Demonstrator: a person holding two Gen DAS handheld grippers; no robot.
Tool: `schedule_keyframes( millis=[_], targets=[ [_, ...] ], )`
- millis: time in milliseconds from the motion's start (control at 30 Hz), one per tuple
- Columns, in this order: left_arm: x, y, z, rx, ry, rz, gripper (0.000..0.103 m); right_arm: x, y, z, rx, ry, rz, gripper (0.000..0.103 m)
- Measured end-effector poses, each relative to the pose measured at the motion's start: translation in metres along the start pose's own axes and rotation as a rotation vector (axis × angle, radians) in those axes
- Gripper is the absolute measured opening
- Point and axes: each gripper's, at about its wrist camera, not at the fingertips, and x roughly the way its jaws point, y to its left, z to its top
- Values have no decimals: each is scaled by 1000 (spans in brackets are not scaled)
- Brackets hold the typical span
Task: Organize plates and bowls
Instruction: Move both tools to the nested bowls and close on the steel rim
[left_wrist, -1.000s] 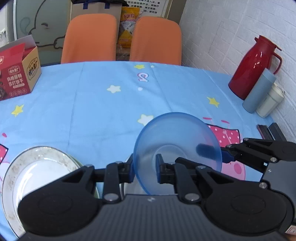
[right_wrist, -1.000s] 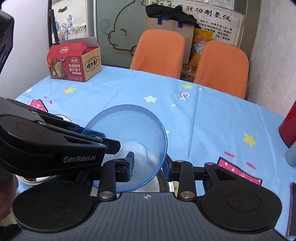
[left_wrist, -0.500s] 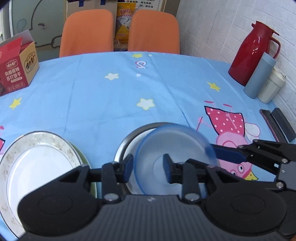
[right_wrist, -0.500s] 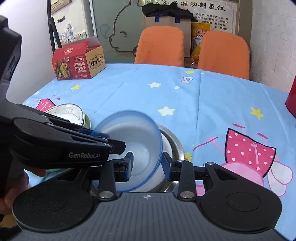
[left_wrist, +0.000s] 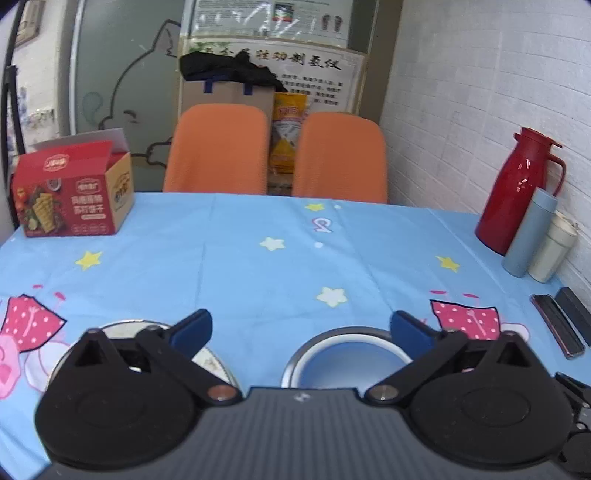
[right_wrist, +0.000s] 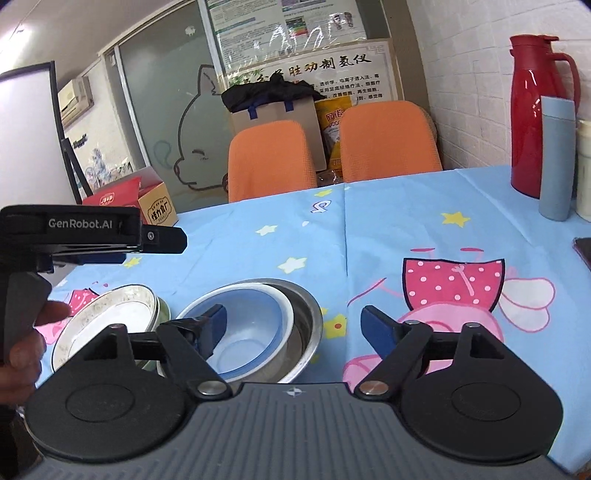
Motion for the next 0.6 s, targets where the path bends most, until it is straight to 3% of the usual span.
schedule_keyframes(
  millis=[200, 600],
  targets=[
    [12, 6, -9, 8, 47, 28, 102, 12, -3, -3, -16, 26, -38, 103],
    [30, 9, -15, 12, 110, 50, 102, 33, -1, -7, -29, 77, -34, 103]
  ],
)
